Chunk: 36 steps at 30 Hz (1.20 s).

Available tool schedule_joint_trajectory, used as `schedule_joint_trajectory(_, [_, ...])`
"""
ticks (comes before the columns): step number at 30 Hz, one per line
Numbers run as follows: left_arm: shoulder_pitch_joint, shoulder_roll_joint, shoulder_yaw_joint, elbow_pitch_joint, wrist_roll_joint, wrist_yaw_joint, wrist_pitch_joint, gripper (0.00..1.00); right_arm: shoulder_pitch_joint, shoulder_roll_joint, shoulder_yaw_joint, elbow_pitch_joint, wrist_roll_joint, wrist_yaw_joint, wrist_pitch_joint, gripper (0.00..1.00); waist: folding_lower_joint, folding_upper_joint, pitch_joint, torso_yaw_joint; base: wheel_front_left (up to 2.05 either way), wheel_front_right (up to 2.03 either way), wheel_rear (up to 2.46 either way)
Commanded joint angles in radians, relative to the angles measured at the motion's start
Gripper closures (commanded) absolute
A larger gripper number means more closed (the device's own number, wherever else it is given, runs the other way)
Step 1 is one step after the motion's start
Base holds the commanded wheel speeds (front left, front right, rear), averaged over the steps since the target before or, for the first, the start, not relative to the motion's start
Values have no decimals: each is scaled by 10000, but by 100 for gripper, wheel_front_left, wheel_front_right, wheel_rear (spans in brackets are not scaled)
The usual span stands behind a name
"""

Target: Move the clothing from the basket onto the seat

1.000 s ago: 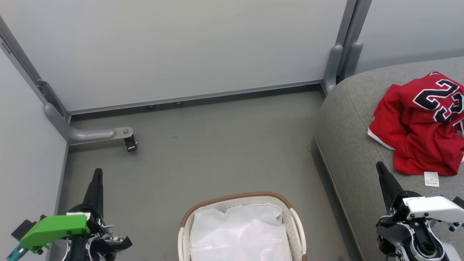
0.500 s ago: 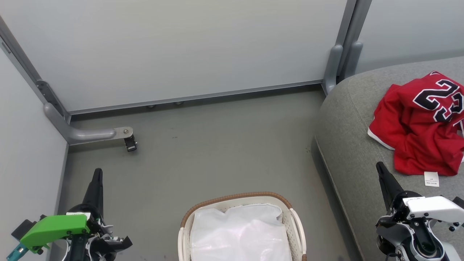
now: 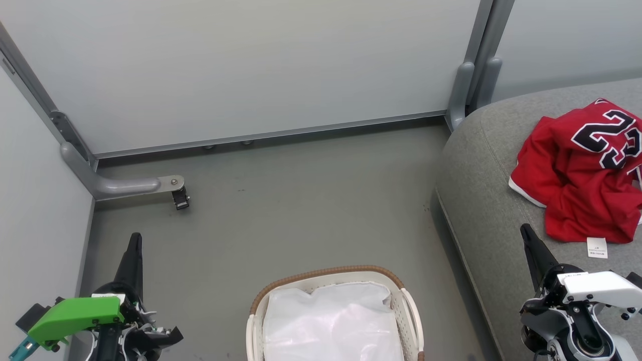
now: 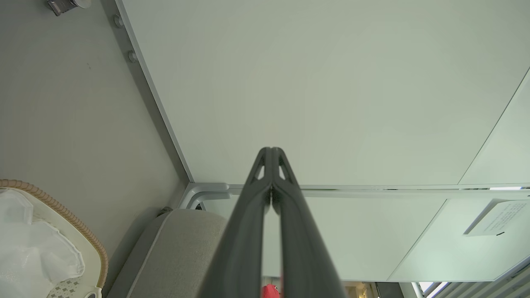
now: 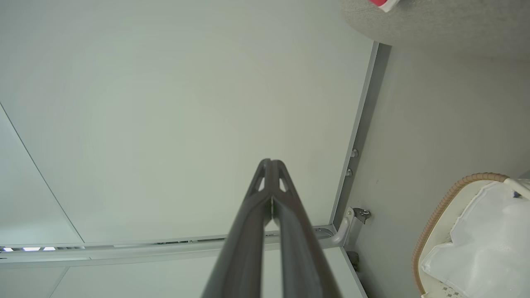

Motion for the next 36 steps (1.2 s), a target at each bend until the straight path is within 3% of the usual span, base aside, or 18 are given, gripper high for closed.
schedule_joint_trajectory(1, [-134,69,22,-27,-36,-41,42,100,98,-59,-18,-28,34,-2,27,100,0,37,0,0,0,0,0])
schedule_joint_trajectory(36, [-132,70,20,-30,-37,-42,40,100,98,-59,-15,-28,36,-2,25,100,0,37,0,0,0,0,0])
